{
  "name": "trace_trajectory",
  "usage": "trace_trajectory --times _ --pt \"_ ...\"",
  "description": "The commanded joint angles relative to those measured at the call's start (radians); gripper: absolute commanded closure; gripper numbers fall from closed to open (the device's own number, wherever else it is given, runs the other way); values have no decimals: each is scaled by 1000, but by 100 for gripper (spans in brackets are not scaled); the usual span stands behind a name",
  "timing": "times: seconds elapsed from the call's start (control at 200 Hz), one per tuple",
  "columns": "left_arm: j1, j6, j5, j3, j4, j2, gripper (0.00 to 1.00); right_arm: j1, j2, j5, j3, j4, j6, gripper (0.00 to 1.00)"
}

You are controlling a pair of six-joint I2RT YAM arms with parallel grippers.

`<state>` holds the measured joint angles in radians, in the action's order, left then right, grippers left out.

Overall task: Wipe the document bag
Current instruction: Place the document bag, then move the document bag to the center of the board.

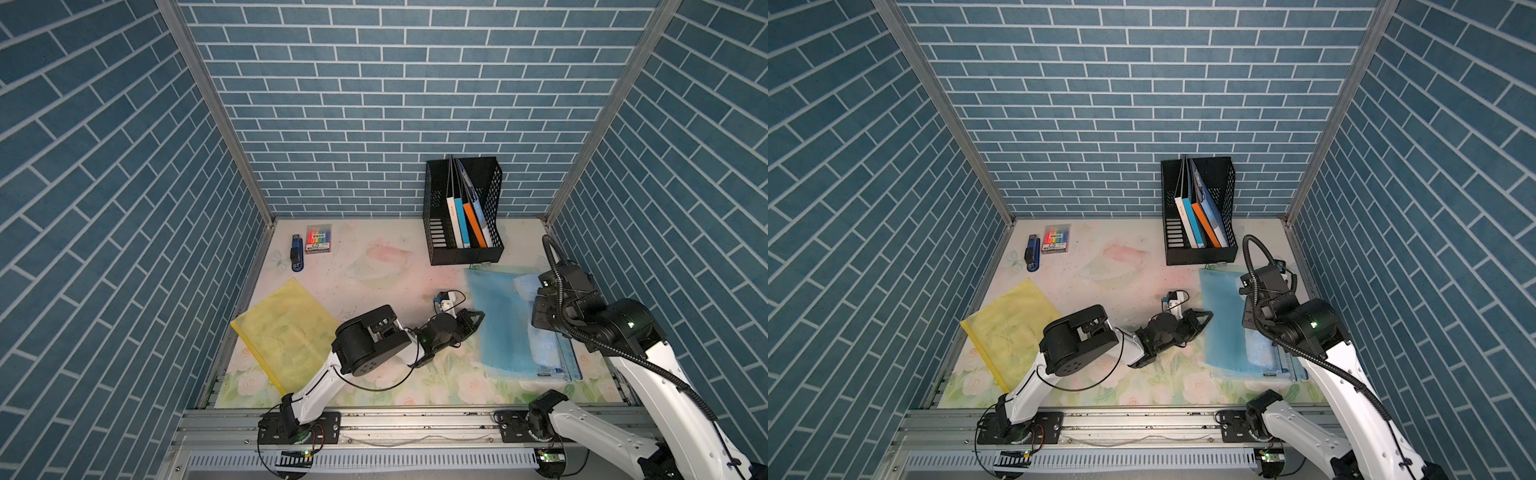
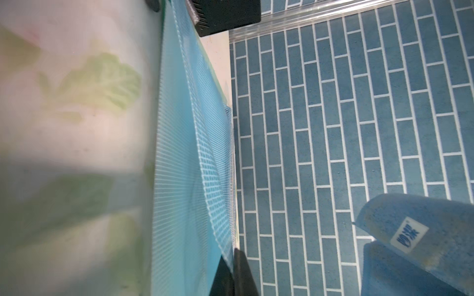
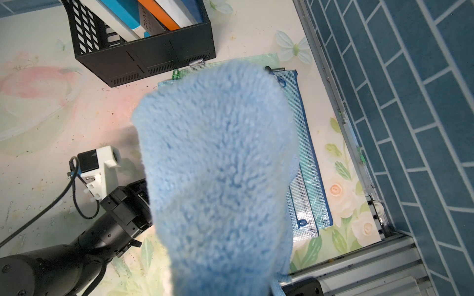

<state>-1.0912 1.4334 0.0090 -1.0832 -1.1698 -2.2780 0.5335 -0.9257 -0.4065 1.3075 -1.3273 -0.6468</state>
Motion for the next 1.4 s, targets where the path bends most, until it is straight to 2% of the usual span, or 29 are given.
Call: trace_trajectory --times 0.0,0.03,0.06,0.085,0.2,0.235,0.43,0.65,0.755,0.83,0.915,1.01,1.11,1.18,1.25,1.32,1.39 --pt "-7 -1 14 11 25 2 87 -5 8 5 -10 11 -12 100" --pt "-6 -2 4 28 21 11 75 -5 9 4 -13 13 -13 100" --pt "-5 -2 -6 45 19 20 58 -4 11 7 -18 15 -13 100" --pt "-3 0 -14 56 30 30 49 -4 10 7 -24 17 -14 100" --pt "3 -18 -47 86 126 83 28 -6 10 22 -43 37 -16 100" --pt "4 -26 -58 86 181 104 25 -6 10 27 -47 45 -16 100" --pt "25 -102 -181 16 720 238 16 -6 -6 46 -57 79 -12 100" --pt "69 -144 -280 92 909 417 12 -6 -68 91 -56 127 -1 100" --pt "138 -172 -269 217 943 566 11 1 -109 136 -60 165 1 100" --pt "212 -188 -263 357 948 719 12 24 -133 149 -69 201 1 100" --pt "322 -204 -306 516 1014 931 12 48 -165 162 -77 247 -1 100" --pt "486 -263 -317 653 1136 1168 12 85 -216 183 -81 301 -6 100" --pt "686 -359 -239 723 1245 1329 12 130 -281 194 -75 350 -11 100" --pt "813 -416 -161 744 1291 1362 12 154 -328 205 -67 379 -12 100" --pt "916 -466 -89 748 1309 1323 12 173 -372 218 -55 403 -13 100" --pt "976 -516 -62 728 1327 1251 12 188 -407 224 -41 416 -11 100" --pt "999 -562 -56 706 1329 1199 12 201 -430 225 -28 422 -11 100"
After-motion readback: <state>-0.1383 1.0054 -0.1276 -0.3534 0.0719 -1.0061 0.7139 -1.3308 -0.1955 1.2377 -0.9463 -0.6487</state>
